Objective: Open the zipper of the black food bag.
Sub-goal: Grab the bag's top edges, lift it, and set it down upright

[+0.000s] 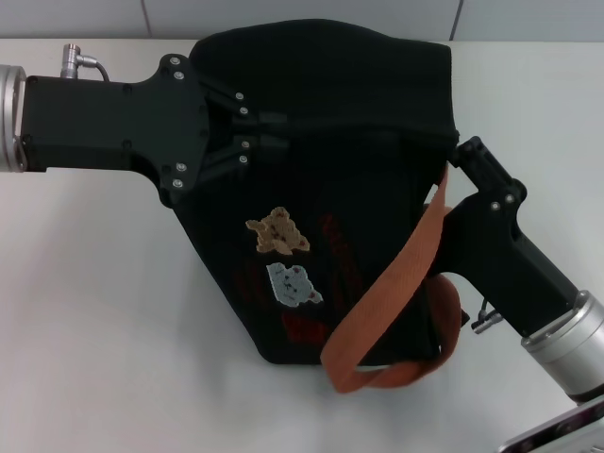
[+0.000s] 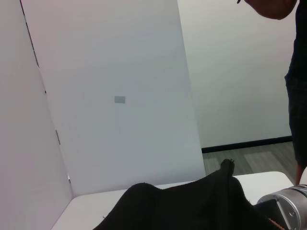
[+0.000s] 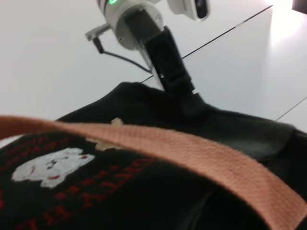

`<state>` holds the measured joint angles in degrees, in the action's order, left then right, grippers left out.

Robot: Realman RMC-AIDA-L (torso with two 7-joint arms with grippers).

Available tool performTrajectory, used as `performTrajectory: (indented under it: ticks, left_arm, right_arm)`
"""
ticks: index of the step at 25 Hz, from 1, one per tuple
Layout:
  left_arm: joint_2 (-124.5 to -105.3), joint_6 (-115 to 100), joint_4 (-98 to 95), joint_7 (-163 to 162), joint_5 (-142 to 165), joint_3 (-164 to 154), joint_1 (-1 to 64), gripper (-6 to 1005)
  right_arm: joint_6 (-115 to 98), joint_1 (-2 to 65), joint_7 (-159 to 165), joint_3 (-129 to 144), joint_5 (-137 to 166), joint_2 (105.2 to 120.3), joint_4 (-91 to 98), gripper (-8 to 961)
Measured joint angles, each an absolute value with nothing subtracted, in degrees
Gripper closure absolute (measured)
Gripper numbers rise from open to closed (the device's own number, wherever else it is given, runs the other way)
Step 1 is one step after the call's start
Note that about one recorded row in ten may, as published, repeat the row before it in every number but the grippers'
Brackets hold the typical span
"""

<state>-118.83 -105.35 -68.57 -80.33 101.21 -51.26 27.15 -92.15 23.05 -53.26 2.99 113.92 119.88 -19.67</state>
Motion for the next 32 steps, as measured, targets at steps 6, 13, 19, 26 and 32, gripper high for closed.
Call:
performTrajectory:
  ticks: [6, 13, 19, 26, 32]
  left_arm:
    - [-118.82, -105.25, -68.23, -80.33, 101.20, -51.34, 27.20, 901]
    - [-118.83, -105.37, -67.99, -80.33, 101.14, -51.33, 27.25, 904]
    - [-118.82, -105.57, -67.97, -80.33, 100.70, -51.33, 27.09, 906]
    - [-118.82, -105.76, -67.98, -80.33, 100.59, -51.51, 27.00, 905]
    - [-118.82, -105.75, -67.43, -80.33, 100.49, -52.01, 27.12, 906]
  right_arm:
    - [-94.35, 22.74, -48.10, 2.96, 113.92, 119.88, -18.57, 212]
    - [-94.88, 22.46, -44.15, 2.55, 113.92, 119.88, -17.60, 213]
    - [-94.87, 22.45, -44.03, 2.98, 113.90, 119.88, -17.68, 272]
    - [-94.55, 22.79, -44.00, 3.82, 113.90, 119.88, -17.71, 354]
    - [-94.40, 22.85, -43.98, 3.82, 113.91, 119.88, -17.75, 472]
